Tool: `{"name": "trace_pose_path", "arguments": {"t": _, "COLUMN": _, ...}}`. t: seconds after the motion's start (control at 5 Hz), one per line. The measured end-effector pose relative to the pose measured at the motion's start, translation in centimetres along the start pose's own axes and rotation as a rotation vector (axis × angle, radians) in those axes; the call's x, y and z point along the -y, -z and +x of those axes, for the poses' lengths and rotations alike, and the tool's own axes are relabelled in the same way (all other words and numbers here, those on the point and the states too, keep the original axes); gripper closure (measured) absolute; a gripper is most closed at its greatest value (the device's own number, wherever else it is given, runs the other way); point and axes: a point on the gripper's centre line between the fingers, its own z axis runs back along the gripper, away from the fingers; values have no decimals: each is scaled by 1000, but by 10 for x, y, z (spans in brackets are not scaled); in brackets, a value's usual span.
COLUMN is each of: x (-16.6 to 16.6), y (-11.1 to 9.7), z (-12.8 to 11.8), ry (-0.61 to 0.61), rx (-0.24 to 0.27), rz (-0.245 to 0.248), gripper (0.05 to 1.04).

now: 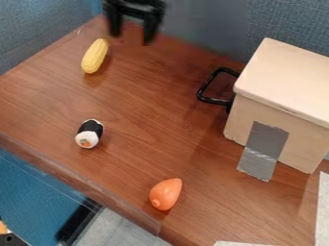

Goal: Move the yellow object from the left top side of the table and put it on the drawer

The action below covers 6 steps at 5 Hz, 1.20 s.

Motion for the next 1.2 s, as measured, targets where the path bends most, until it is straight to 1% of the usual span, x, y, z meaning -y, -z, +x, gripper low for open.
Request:
{"name": "trace_pose_path", "arguments": {"t": 0.2, "x": -35, "y": 8, "z": 12, "ry": -74, "rx": 19, "rz": 14, "gripper": 83}}
{"name": "trace_pose_path", "arguments": {"t": 0.4, "x": -68, "y": 21, "z": 15, "ry": -151, "rx": 19, "rz": 37, "gripper": 83}}
{"name": "trace_pose_path", "arguments": {"t": 0.6, "x": -83, "y": 31, "z": 14, "ry": -171, "rx": 35, "rz": 64, "gripper": 83}}
{"name": "trace_pose_path", "arguments": {"t": 0.8, "x": -83, "y": 51, "z": 7, "ry": -172, "rx": 14, "rz": 74, "gripper": 83}}
{"name": "trace_pose_path", "arguments": {"t": 1.2, "x": -80, "y": 56, "z": 2, "ry": -171, "rx": 27, "rz": 74, "gripper": 83}}
